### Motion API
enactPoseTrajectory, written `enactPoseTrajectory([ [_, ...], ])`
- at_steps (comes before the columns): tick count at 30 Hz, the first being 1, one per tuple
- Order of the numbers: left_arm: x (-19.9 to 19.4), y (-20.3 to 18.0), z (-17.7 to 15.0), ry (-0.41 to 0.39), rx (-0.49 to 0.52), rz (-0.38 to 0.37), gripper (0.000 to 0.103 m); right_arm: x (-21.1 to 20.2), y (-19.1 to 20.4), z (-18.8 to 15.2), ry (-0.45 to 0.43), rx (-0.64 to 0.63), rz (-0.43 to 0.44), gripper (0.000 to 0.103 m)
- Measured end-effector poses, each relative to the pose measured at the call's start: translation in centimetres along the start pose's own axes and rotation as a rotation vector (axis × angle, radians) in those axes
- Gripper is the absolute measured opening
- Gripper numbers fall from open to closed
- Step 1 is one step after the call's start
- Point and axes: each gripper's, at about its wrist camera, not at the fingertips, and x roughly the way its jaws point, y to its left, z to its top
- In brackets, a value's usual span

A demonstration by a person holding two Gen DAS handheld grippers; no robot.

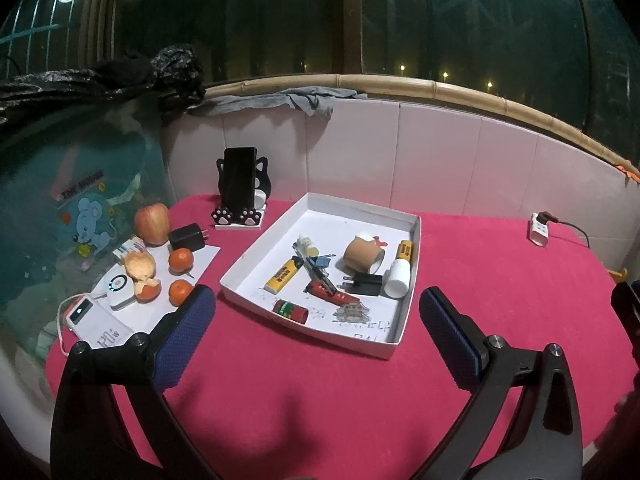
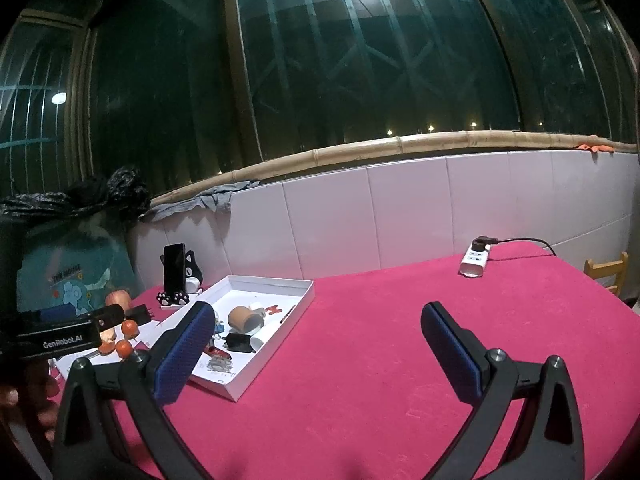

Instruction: Organize rigid objects

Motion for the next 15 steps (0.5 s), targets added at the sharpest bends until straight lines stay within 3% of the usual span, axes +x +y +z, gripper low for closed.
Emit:
enactPoseTrajectory([
  [15, -1.00, -0.09, -0.35, -0.005, -0.010, -0.004, 0.103, -0.58, -0.20, -0.13, 0.008, -0.005, 0.008, 0.103],
])
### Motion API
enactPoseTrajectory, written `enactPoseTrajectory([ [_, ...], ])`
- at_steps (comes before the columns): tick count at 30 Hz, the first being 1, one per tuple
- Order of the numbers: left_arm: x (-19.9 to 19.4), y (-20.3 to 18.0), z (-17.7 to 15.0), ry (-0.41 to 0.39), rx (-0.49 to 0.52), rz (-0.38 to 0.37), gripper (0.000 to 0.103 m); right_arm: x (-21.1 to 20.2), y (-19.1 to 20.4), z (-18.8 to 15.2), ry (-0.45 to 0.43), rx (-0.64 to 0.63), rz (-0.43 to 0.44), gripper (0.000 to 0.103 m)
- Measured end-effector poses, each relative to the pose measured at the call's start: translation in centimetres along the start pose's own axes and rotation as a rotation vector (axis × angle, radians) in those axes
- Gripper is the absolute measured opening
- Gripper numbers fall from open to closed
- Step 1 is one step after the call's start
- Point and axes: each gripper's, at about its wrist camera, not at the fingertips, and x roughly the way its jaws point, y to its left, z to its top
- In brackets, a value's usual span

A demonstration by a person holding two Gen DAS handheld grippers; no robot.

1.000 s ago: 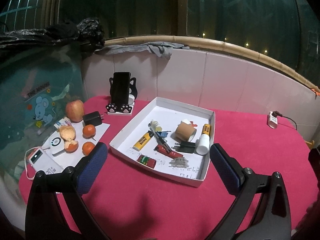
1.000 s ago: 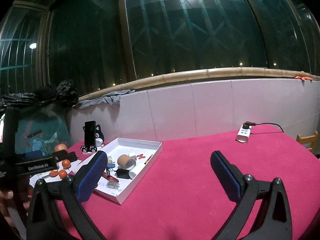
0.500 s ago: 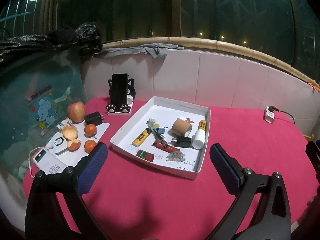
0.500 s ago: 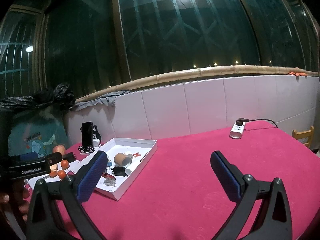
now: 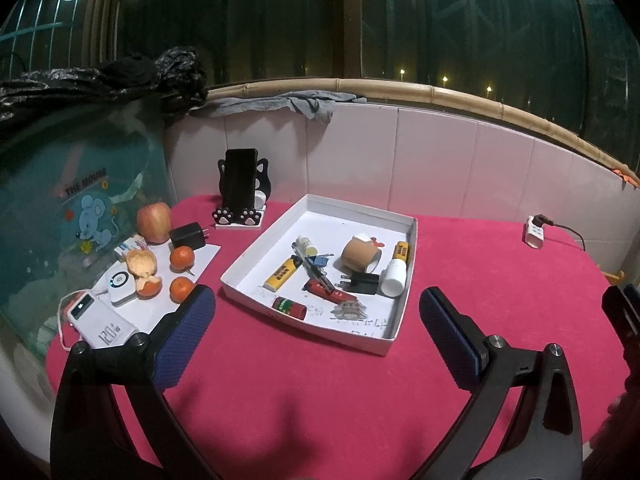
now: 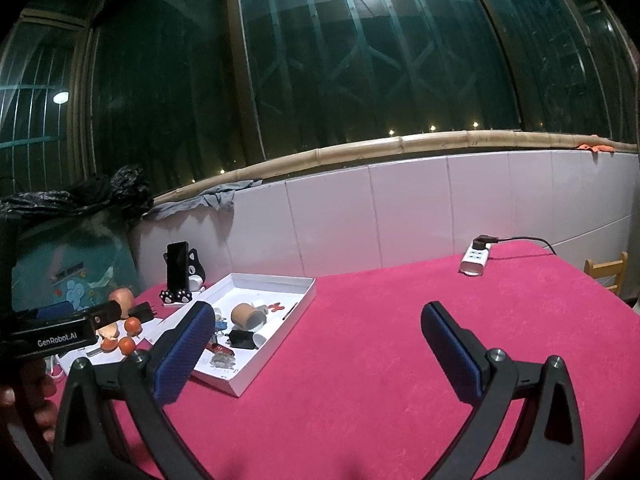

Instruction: Organize rigid objects

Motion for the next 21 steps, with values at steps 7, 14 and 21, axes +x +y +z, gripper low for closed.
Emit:
enactPoseTrajectory([
  [7, -0.25, -0.19, -0.08, 0.000, -0.004, 0.002, 0.103, 0.02, -0.05, -0.12, 0.013, 0.001, 0.001, 0.103],
  [14, -0.36, -0.72, 0.11, -0.002, -0.005, -0.012, 0.103, 0.39, -0.20, -0.35, 0.030, 0.007, 0.005, 0.103],
  [21, -0.24, -0.59, 0.04, -0.003, -0.006, -0.015, 0.103, 0.56, -0.35, -0.56, 0.041, 0.018, 0.006, 0.103],
])
